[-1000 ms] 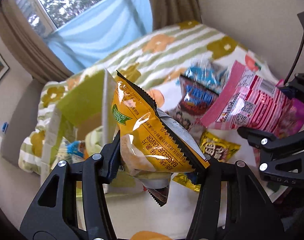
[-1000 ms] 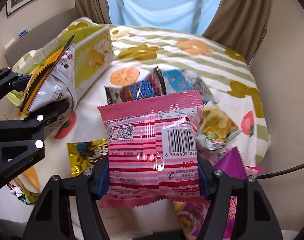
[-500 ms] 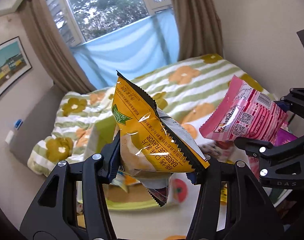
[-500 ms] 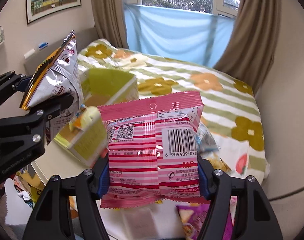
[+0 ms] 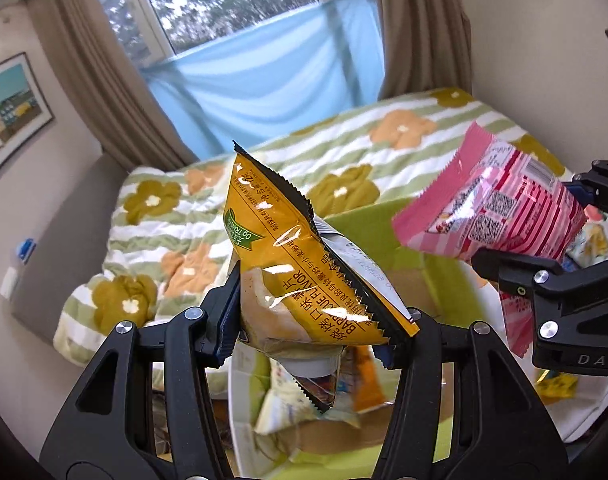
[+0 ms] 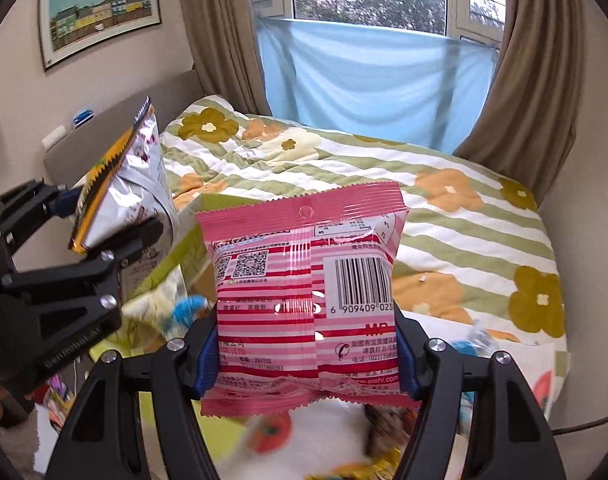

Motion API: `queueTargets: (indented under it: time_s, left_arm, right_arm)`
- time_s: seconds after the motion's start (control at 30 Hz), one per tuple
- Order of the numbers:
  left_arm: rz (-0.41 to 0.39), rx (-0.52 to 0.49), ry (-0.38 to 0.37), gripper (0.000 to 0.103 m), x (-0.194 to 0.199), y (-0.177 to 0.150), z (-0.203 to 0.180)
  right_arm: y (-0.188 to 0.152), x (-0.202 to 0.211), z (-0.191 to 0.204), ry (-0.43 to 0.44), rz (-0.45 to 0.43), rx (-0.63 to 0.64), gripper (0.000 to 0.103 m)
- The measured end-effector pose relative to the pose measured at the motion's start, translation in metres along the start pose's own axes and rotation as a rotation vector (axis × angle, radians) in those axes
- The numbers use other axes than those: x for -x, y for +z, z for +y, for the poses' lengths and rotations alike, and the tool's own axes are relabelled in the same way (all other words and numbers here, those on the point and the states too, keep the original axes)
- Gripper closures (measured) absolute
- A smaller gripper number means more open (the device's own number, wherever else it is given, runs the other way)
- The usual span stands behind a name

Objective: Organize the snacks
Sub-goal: 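Carry both bags over the box and release them inside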

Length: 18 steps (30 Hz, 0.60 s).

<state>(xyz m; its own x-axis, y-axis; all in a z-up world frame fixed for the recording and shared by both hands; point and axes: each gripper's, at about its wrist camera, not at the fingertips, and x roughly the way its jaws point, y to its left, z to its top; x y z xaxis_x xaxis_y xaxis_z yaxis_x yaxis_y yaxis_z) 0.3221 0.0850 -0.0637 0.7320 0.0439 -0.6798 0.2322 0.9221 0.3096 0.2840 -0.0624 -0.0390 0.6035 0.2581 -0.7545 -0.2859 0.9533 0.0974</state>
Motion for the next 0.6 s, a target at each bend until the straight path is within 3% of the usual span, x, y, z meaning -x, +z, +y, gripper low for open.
queueTargets:
  time_s: [0.2,0.4,0.47,0.5,0.53,0.6]
  left_arm:
    - [0.079,-0.041,-0.08,0.054,-0.069,-0.004,0.022]
    - [0.122,-0.048,-0.135,0.052,-0.109,-0.01,0.03]
    - [0.147,-0.035,-0.152,0.034,-0.121,-0.011,0.033]
    - [0.155,-0.03,-0.145,0.013,-0.123,-0.013,0.033]
    - [0.155,-0.023,-0.136,0.001,-0.124,-0.015,0.034]
    - [0.139,-0.001,-0.146,0.001,-0.12,-0.019,0.037]
  right_arm:
    - [0.022,-0.052,0.018,-0.039,0.06,-0.085,0.038]
    - [0.031,-0.082,0.018,-0.076,0.104,-0.142,0.038]
    - [0.034,-0.089,0.018,-0.083,0.117,-0.15,0.038]
    - [0.035,-0.091,0.017,-0.085,0.123,-0.152,0.038]
    - [0.036,-0.093,0.017,-0.087,0.127,-0.154,0.038]
    - [0.037,-0.097,0.014,-0.087,0.134,-0.159,0.038]
